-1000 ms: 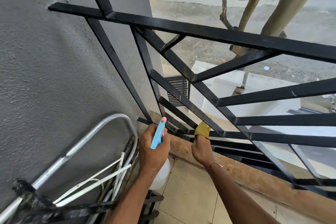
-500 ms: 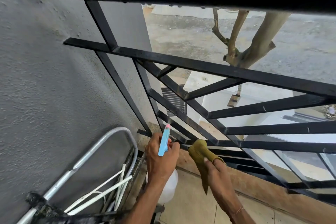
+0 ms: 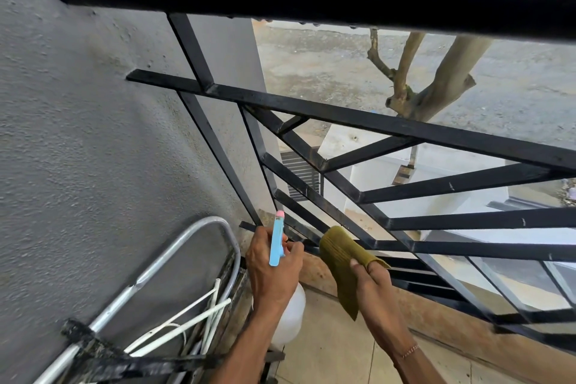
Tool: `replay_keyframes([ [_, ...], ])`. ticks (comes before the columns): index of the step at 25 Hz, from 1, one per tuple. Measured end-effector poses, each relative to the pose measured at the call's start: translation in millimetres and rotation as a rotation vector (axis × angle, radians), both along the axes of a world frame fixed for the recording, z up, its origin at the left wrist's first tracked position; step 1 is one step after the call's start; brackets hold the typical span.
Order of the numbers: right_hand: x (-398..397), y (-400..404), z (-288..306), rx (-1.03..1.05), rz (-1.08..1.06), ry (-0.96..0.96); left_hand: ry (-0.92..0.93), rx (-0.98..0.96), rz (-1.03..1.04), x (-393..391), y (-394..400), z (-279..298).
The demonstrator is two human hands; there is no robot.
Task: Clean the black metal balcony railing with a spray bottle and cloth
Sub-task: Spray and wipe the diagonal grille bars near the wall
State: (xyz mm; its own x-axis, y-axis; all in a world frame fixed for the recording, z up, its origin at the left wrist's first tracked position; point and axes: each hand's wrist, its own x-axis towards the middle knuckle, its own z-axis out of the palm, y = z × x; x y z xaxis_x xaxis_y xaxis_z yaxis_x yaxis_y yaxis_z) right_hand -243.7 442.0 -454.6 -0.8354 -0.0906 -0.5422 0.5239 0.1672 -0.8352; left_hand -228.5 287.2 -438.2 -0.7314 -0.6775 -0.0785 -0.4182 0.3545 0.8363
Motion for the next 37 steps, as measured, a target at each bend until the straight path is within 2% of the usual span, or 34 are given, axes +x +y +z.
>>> replay_keyframes([
  [3, 0, -1, 3, -0.007, 0.0, 0.02, 0.019, 0.018, 0.033, 0, -3, 4],
  [7, 3, 1, 6, 0.021, -0.029, 0.036, -0.02, -0.003, -0.038, 2, -2, 5],
  [10, 6, 6, 7, 0.027, -0.072, 0.041, -0.081, -0.041, -0.079, 3, 4, 1],
  [17, 11, 18, 14, 0.015, -0.124, 0.067, -0.201, 0.009, -0.163, 7, 18, -19],
  [24, 14, 29, 2, 0.056, -0.154, 0.124, -0.276, -0.031, -0.211, 6, 29, -25],
  [27, 11, 28, -7, 0.137, -0.124, 0.153, -0.316, -0.066, -0.24, 5, 32, -26],
  [33, -19, -5, -16, 0.082, -0.086, 0.284, -0.263, 0.021, -0.242, 5, 28, -35],
  [37, -53, -56, 3, 0.035, 0.133, 0.518, -0.155, 0.112, -0.173, 2, 12, -33],
])
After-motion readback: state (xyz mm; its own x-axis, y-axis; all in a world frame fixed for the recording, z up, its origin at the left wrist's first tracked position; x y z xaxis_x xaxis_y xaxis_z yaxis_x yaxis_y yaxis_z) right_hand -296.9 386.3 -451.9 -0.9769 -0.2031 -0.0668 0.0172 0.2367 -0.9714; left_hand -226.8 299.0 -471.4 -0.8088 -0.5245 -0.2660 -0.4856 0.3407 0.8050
